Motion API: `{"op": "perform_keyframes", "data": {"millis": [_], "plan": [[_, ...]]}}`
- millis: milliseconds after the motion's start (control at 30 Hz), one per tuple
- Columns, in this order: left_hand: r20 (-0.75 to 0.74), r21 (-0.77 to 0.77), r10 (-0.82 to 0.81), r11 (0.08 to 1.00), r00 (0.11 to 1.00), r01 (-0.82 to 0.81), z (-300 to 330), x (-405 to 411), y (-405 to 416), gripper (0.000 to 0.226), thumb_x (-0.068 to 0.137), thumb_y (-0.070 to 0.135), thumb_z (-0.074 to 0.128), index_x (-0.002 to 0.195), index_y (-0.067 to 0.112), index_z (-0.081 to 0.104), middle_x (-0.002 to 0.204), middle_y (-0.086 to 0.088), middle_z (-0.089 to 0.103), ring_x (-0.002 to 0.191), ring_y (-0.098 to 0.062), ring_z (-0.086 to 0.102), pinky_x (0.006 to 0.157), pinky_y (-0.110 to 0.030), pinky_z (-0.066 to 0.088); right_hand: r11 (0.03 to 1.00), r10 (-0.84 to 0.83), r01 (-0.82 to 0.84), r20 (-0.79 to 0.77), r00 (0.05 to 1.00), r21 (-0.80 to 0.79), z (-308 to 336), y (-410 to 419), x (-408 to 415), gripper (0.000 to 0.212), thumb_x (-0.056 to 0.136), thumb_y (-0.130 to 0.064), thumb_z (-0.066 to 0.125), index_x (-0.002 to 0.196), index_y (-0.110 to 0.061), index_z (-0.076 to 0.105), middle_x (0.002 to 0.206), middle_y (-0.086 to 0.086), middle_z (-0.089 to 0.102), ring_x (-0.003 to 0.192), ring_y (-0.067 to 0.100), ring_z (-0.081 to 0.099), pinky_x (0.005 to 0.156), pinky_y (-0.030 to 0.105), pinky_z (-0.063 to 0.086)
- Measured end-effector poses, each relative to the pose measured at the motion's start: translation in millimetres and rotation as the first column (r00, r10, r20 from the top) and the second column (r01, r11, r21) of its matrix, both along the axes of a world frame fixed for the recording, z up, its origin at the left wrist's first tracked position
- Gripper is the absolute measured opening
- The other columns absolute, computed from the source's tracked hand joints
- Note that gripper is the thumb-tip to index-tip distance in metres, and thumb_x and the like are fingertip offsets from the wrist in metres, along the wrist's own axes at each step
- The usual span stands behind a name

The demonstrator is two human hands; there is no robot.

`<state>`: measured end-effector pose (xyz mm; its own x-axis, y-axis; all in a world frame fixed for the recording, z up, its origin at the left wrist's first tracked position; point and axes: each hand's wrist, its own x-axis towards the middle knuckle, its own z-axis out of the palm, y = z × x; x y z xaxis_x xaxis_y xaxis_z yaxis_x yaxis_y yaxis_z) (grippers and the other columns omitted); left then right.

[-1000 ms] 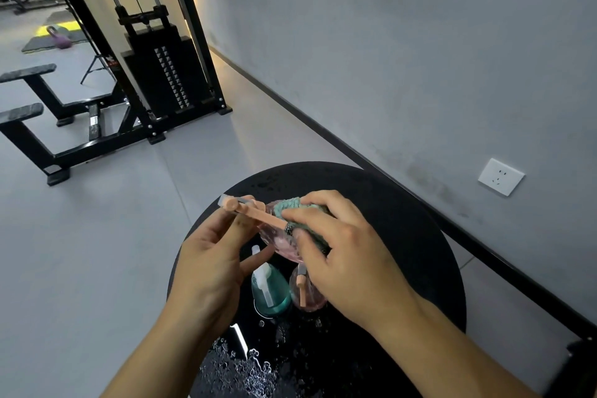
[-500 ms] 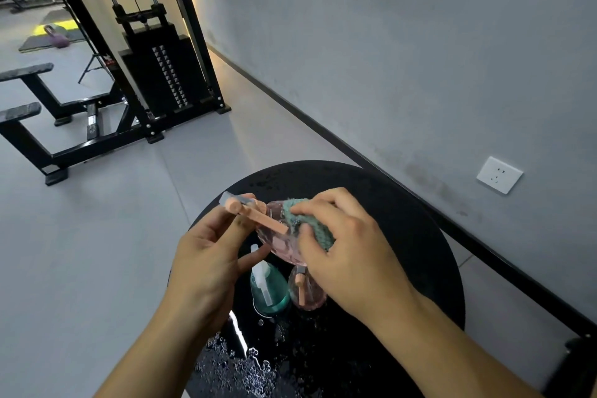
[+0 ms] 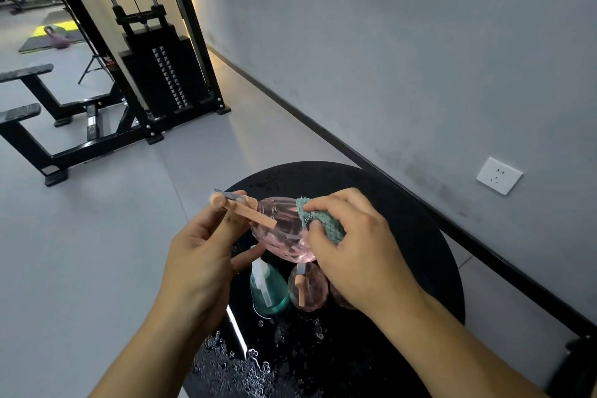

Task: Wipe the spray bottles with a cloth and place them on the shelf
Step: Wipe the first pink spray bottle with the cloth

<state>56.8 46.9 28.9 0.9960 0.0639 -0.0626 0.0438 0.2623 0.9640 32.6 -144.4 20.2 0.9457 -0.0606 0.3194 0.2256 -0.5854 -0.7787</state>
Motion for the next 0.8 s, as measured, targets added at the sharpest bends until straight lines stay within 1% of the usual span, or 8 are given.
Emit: {"op": "perform_keyframes", "data": {"millis": [67, 167, 267, 400, 433, 567, 667, 800], "plan": [[0.002, 0.002, -0.008, 1.0, 1.0, 0.008, -0.7, -0.5, -0.4, 0.02, 0.085, 0.032, 0.071, 0.096, 0.019, 0.08, 0.108, -0.004, 0.078, 0.103, -0.019, 0.075, 0.09, -0.053, 0.061, 1.0, 0.021, -0.021, 0.001, 1.0, 0.002, -0.4, 0.6, -0.3, 0.024, 0.101, -0.023, 0.058, 0.122, -0.028, 0.068, 0.116, -0.021, 0.049, 0.105, -0.004, 0.059, 0.074, 0.007, 0.053], [0.005, 0.045, -0.025, 0.999, 1.0, 0.025, -2.9, -3.2, -4.2, 0.018, 0.089, 0.028, 0.07, 0.1, 0.018, 0.079, 0.104, -0.003, 0.079, 0.099, -0.017, 0.076, 0.094, -0.054, 0.06, 0.992, 0.102, -0.1, 0.023, 0.995, -0.076, 1.0, 5.5, -1.5, 0.029, 0.102, -0.025, 0.057, 0.129, -0.032, 0.066, 0.122, -0.024, 0.047, 0.116, 0.0, 0.054, 0.088, 0.017, 0.055], [0.005, 0.065, -0.037, 0.997, 0.999, 0.037, -3.3, -2.7, -3.8, 0.017, 0.086, 0.031, 0.074, 0.096, 0.02, 0.082, 0.101, -0.003, 0.079, 0.098, -0.016, 0.075, 0.096, -0.055, 0.059, 0.988, 0.098, -0.093, 0.038, 0.994, -0.124, 1.2, 7.3, -1.8, 0.029, 0.103, -0.027, 0.055, 0.13, -0.034, 0.064, 0.123, -0.024, 0.046, 0.119, 0.004, 0.052, 0.091, 0.024, 0.056], [0.023, 0.023, -0.041, 0.999, 0.999, 0.04, -4.0, 0.7, 3.0, 0.059, 0.054, 0.059, 0.097, 0.097, 0.021, 0.084, 0.11, -0.004, 0.078, 0.104, -0.018, 0.076, 0.09, -0.052, 0.062, 0.996, 0.002, 0.0, 0.025, 1.0, -0.084, -2.2, 3.0, 0.2, 0.026, 0.102, -0.027, 0.052, 0.124, -0.032, 0.064, 0.117, -0.022, 0.045, 0.112, 0.007, 0.056, 0.083, 0.026, 0.059], [0.023, 0.019, -0.038, 0.999, 0.999, 0.037, -4.4, 0.9, 3.2, 0.06, 0.054, 0.059, 0.097, 0.097, 0.02, 0.084, 0.11, -0.004, 0.078, 0.103, -0.018, 0.076, 0.09, -0.052, 0.063, 0.997, -0.003, 0.004, 0.018, 1.0, -0.079, -2.8, 2.5, 0.4, 0.026, 0.102, -0.027, 0.052, 0.124, -0.032, 0.064, 0.117, -0.022, 0.045, 0.112, 0.006, 0.056, 0.083, 0.026, 0.059], [0.021, 0.047, -0.033, 0.998, 0.999, 0.032, -4.1, -2.3, -4.6, 0.016, 0.085, 0.031, 0.074, 0.095, 0.021, 0.082, 0.098, -0.002, 0.079, 0.093, -0.014, 0.076, 0.094, -0.053, 0.059, 0.987, 0.082, -0.078, 0.022, 0.996, -0.141, 1.5, 6.6, -2.1, 0.031, 0.104, -0.027, 0.052, 0.133, -0.033, 0.062, 0.125, -0.024, 0.042, 0.12, 0.003, 0.049, 0.092, 0.024, 0.056], [0.021, 0.057, -0.034, 0.998, 0.999, 0.033, -3.1, -3.0, -5.3, 0.015, 0.087, 0.027, 0.071, 0.094, 0.022, 0.083, 0.099, -0.003, 0.079, 0.094, -0.014, 0.076, 0.092, -0.051, 0.06, 0.977, 0.121, -0.112, 0.034, 0.992, -0.182, 2.4, 7.0, -2.7, 0.033, 0.104, -0.025, 0.053, 0.135, -0.033, 0.061, 0.129, -0.023, 0.042, 0.122, 0.003, 0.048, 0.093, 0.025, 0.055], [0.0, 0.011, 0.021, 1.0, 1.0, -0.021, -2.8, -0.6, -2.3, 0.018, 0.092, 0.027, 0.068, 0.103, 0.015, 0.077, 0.107, -0.005, 0.077, 0.102, -0.02, 0.074, 0.096, -0.056, 0.059, 0.992, 0.022, -0.019, 0.022, 1.0, -0.126, -3.0, 1.9, 0.0, 0.029, 0.103, -0.024, 0.053, 0.129, -0.032, 0.063, 0.123, -0.024, 0.043, 0.119, 0.005, 0.052, 0.087, 0.025, 0.058]]}}
